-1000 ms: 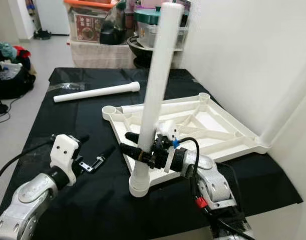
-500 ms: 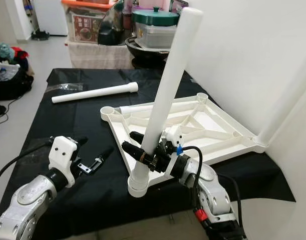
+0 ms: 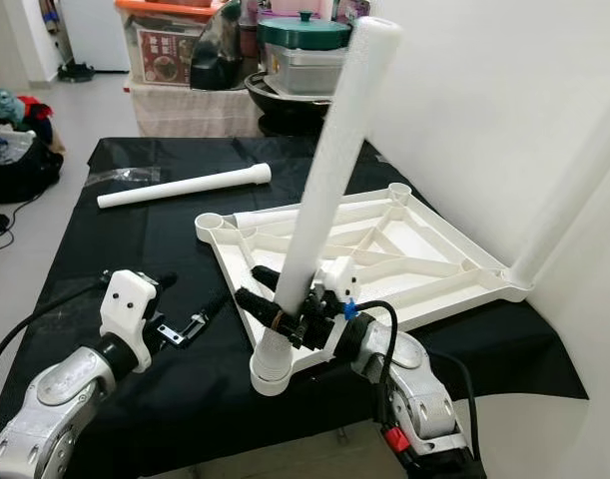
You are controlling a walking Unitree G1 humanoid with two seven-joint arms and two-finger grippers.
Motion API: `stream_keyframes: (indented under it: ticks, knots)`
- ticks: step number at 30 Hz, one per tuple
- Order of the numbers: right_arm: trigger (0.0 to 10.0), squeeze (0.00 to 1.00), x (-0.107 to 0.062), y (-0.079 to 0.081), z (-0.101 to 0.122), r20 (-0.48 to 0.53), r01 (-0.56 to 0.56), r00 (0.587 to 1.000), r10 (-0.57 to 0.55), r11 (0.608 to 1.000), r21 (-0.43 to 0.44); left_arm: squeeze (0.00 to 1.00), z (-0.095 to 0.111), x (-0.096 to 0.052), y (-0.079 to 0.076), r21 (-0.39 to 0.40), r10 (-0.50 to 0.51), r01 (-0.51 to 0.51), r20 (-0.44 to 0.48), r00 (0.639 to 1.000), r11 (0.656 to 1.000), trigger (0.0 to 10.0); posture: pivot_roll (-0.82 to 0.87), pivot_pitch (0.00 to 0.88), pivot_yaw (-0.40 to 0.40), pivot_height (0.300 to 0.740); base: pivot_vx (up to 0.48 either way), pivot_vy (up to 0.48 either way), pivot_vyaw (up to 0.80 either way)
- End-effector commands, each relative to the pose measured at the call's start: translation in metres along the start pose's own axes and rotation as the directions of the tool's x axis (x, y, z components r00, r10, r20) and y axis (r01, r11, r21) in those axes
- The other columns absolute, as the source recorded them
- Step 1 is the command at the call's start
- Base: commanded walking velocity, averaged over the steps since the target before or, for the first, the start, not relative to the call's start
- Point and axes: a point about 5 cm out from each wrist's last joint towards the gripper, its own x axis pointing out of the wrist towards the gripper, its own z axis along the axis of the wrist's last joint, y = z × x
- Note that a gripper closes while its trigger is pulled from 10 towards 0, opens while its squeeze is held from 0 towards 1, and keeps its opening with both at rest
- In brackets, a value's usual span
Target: Building children table
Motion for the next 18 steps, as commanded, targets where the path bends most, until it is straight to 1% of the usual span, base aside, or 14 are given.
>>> stream_keyframes:
  ticks: [1, 4, 9, 14, 18]
  knots:
    - [10.0, 0.00, -0.0061, 0.0091, -0.0421, -0.187, -0.004, 0.982, 0.025, 0.994, 0.113, 0.00, -0.0026, -0.0006, -0.0016, -0.004, -0.008, 0.008, -0.004, 1.000, 1.000, 10.0, 0.10, 0.000, -0.085, 0.740, 0.000, 0.000, 0.00]
    - [10.0, 0.00, -0.0074, 0.0091, -0.0433, -0.214, -0.020, 0.976, 0.041, 0.995, 0.098, 0.00, -0.0030, -0.0008, -0.0016, -0.005, -0.004, 0.004, -0.004, 1.000, 1.000, 10.0, 0.10, 0.000, -0.089, 0.740, 0.000, 0.000, 0.00]
    - [10.0, 0.00, -0.0102, 0.0088, -0.0439, -0.233, -0.031, 0.971, 0.052, 0.995, 0.095, 0.00, -0.0033, 0.0003, -0.0035, -0.009, -0.005, 0.005, -0.003, 1.000, 1.000, 10.0, 0.09, 0.000, -0.089, 0.740, 0.000, 0.000, 0.00]
    - [10.0, 0.00, -0.0137, 0.0091, -0.0451, -0.236, -0.022, 0.970, 0.051, 0.992, 0.120, 0.00, -0.0034, 0.0008, -0.0058, -0.015, -0.007, 0.007, -0.001, 1.000, 1.000, 10.0, 0.09, 0.000, -0.092, 0.740, 0.000, 0.000, 0.00]
    - [10.0, 0.00, -0.0123, 0.0120, -0.0472, -0.229, -0.028, 0.971, 0.062, 0.989, 0.146, 0.00, -0.0048, -0.0003, -0.0042, -0.018, -0.004, 0.004, -0.006, 1.000, 1.000, 10.0, 0.09, 0.000, -0.093, 0.740, 0.000, 0.000, 0.00]
